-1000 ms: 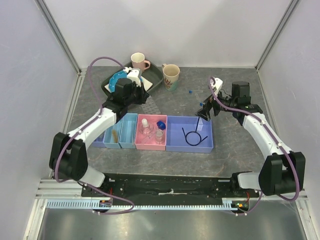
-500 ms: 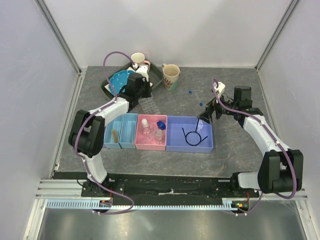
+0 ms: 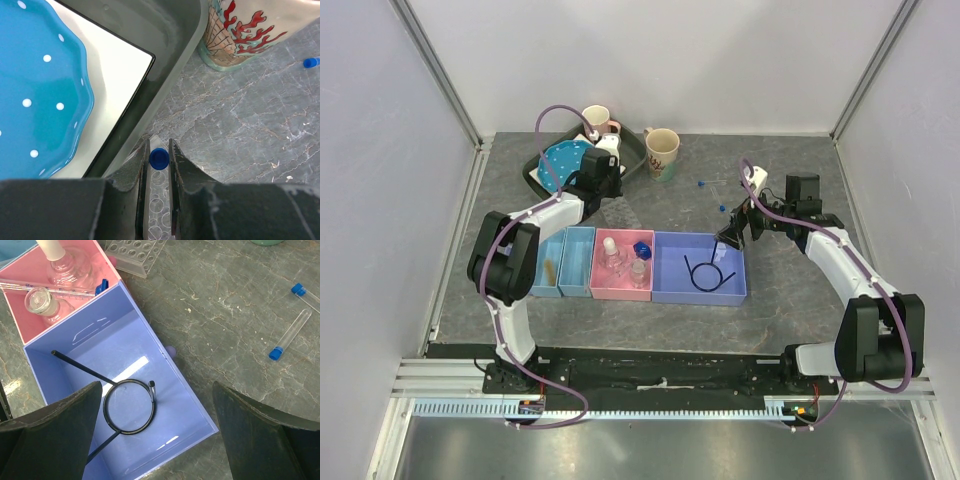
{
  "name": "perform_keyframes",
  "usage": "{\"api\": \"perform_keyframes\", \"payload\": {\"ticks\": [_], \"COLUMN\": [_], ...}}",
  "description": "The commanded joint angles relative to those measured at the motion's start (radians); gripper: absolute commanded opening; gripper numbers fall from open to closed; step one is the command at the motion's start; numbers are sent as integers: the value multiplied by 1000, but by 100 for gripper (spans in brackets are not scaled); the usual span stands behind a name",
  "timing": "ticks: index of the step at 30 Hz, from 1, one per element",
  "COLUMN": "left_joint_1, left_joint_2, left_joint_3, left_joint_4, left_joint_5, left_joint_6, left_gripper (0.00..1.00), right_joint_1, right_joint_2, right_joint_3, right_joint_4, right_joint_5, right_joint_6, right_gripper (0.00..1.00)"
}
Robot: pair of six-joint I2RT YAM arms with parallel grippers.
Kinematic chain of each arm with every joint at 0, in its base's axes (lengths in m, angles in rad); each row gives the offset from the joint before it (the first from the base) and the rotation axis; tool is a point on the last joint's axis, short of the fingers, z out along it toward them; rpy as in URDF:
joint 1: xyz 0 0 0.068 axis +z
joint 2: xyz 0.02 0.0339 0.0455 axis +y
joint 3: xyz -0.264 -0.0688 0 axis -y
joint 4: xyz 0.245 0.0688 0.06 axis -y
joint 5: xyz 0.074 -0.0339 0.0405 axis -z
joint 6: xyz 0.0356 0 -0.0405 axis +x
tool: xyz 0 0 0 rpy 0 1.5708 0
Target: Organize the chemistry lab equipment
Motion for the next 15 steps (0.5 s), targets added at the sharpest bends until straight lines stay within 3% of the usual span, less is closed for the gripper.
{"api": "perform_keyframes", "payload": {"ticks": [1, 10, 15], "left_joint_1": [2, -4, -16], "left_joint_2": [10, 46, 59], "left_joint_3": [29, 63, 78], "left_joint_4": [22, -36, -72], "left_joint_5": [-29, -4, -27], "left_joint_6": [51, 91, 121], "left_gripper": [2, 3, 16], "right_joint_1": [-3, -5, -8], "right_joint_2": [7, 8, 8], "right_joint_3": [44, 44, 44], "right_joint_4": [8, 8, 10], "right_joint_5": [-19, -8, -3], "right_joint_6": [-28, -33, -38], "right_gripper": [98, 98, 98]}}
